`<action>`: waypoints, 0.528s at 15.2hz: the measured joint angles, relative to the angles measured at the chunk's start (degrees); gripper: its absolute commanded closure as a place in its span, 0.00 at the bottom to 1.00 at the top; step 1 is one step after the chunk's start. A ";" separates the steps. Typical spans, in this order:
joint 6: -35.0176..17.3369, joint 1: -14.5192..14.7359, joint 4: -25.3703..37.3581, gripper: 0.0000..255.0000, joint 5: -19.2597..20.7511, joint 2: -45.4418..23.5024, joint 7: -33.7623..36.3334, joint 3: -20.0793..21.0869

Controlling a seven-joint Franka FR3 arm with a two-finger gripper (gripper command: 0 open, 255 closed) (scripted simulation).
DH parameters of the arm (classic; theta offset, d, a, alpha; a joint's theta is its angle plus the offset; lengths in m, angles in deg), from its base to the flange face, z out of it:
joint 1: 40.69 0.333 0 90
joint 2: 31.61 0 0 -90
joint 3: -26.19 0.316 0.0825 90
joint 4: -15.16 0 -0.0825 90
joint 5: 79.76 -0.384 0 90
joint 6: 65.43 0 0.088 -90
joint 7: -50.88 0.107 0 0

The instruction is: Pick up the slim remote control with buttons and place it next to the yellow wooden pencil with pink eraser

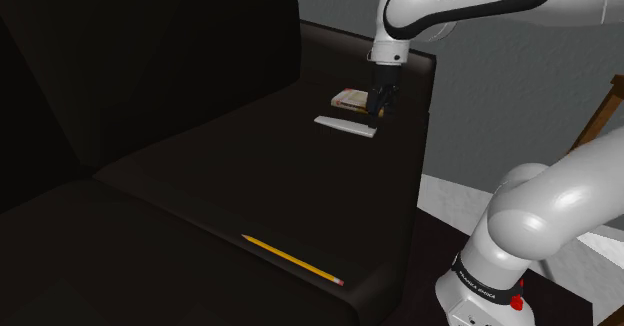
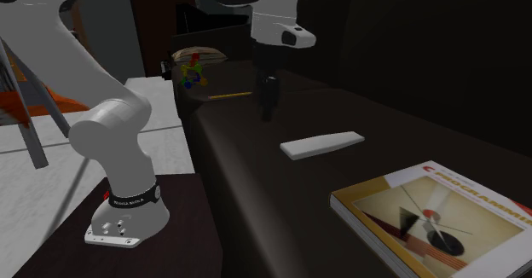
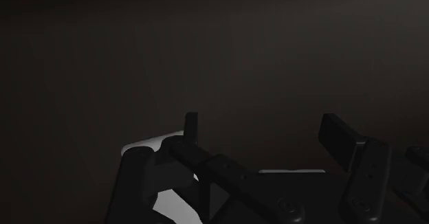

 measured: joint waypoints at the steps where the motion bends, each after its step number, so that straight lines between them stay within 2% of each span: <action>1: -1.30 0.07 1.32 0.00 0.59 -2.05 -1.57 -0.58; 8: -9.69 1.48 10.50 0.00 2.32 -15.70 -10.10 -2.19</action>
